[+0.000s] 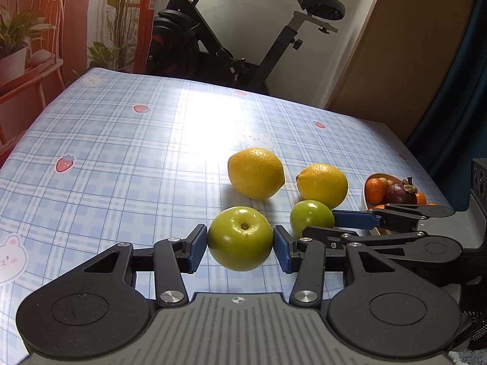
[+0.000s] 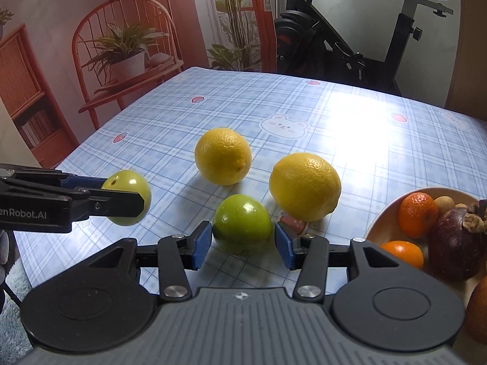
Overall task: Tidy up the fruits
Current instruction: 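Carry both apples onto the cream plate and open both tools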
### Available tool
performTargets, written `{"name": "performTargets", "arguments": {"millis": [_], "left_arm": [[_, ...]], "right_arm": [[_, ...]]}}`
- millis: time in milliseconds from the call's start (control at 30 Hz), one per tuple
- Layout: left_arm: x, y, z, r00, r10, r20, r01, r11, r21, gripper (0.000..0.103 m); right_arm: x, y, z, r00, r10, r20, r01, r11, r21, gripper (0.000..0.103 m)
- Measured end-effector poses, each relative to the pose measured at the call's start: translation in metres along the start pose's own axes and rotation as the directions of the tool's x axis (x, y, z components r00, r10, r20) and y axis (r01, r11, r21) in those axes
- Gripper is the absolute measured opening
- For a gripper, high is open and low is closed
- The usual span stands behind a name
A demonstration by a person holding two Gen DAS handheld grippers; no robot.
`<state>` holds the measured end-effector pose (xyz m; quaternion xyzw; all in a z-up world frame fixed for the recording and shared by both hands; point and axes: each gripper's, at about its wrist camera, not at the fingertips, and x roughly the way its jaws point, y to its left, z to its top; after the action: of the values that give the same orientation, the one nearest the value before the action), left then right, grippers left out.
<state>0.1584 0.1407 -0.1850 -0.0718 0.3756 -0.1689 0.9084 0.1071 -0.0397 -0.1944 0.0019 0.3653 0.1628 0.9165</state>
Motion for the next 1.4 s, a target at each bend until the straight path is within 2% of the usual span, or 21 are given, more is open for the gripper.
{"name": "performTargets", "arguments": {"millis": [800,1133,1400], "left_arm": [[-0.001,0.001,0.001,1.000,0.018,-0.001,-0.018,1.000,-0.025,0.050],[-0.003,-0.017,0.005,1.000,-0.003,-0.001,0.003,1.000,0.023,0.050],[0.013,-0.061,0.009,0.995,-0.090,-0.033,0.093,0.990,0.106,0.050]], "right_arm": [[0.014,-0.006,0.008,0.999,0.032,0.038,-0.033,0.999,0.014,0.047],[-0.030,-0.015,-0.008,0.995,0.012,0.101,-0.015,0.999,0.033,0.047],[-0.082,-0.049,-0.030,0.985,-0.086,0.152,0.068,0.991,0.117,0.047]]}}
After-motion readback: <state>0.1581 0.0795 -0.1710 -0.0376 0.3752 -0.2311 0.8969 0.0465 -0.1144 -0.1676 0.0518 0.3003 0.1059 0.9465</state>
